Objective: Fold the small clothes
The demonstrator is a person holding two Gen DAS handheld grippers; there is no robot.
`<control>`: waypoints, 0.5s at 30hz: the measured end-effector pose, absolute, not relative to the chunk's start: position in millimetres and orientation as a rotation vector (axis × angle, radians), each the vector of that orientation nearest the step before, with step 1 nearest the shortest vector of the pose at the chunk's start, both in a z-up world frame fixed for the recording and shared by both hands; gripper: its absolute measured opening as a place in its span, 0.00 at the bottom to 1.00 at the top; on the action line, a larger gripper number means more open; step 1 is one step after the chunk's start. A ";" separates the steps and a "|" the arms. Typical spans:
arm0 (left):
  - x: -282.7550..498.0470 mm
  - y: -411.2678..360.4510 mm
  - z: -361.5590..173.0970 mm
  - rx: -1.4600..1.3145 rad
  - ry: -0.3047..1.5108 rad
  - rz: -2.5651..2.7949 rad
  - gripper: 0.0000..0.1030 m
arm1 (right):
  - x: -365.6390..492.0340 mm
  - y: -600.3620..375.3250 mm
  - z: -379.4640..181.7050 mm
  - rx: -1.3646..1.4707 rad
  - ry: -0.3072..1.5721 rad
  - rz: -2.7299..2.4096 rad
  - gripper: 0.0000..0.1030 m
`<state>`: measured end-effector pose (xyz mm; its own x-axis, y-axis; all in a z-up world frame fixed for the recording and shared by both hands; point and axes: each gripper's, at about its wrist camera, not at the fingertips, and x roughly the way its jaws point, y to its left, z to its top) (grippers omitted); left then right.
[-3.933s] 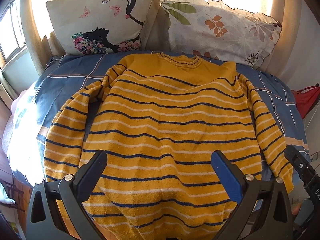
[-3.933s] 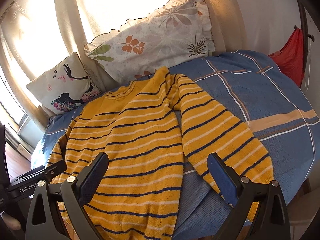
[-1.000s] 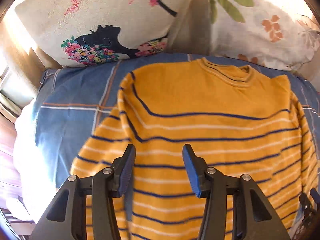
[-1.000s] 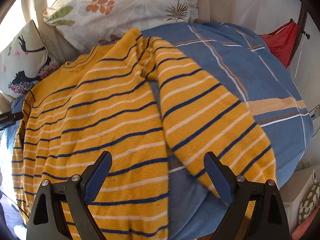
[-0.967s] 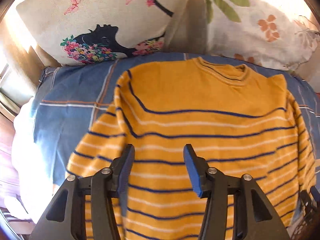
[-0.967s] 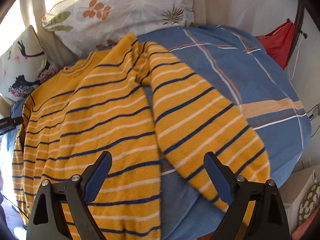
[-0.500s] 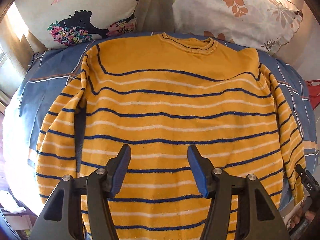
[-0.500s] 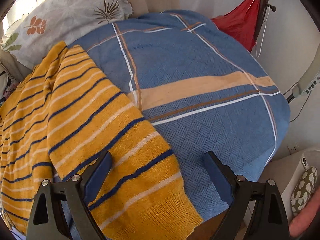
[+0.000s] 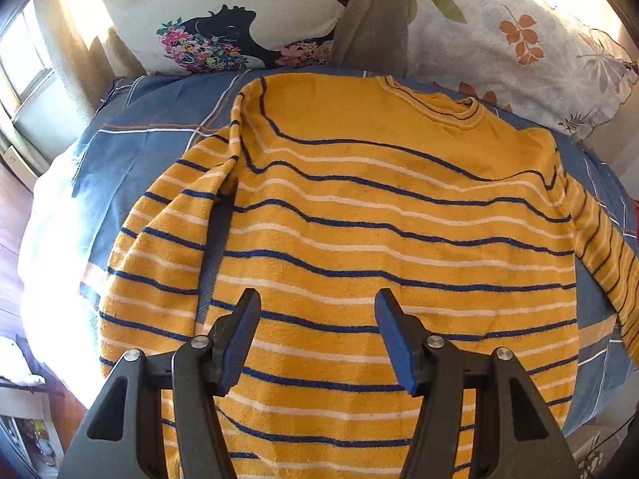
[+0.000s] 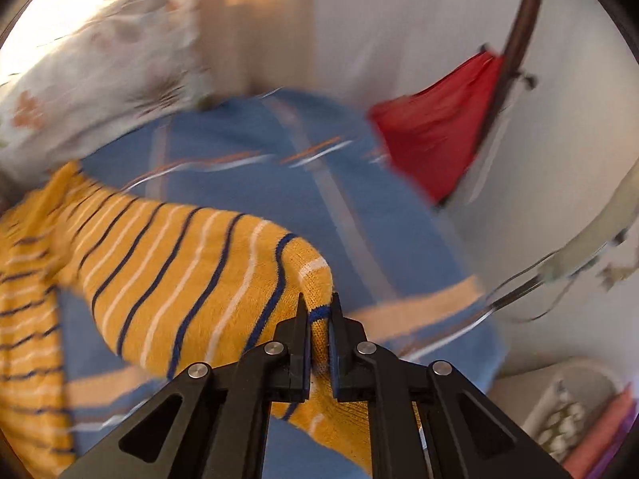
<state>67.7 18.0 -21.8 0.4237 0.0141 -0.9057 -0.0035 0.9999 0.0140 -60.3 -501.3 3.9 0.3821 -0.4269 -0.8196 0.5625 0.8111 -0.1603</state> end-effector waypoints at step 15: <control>63.9 19.0 -36.6 0.027 1.179 0.008 0.57 | -19.1 -577.7 -22.3 0.240 1.038 -0.722 0.40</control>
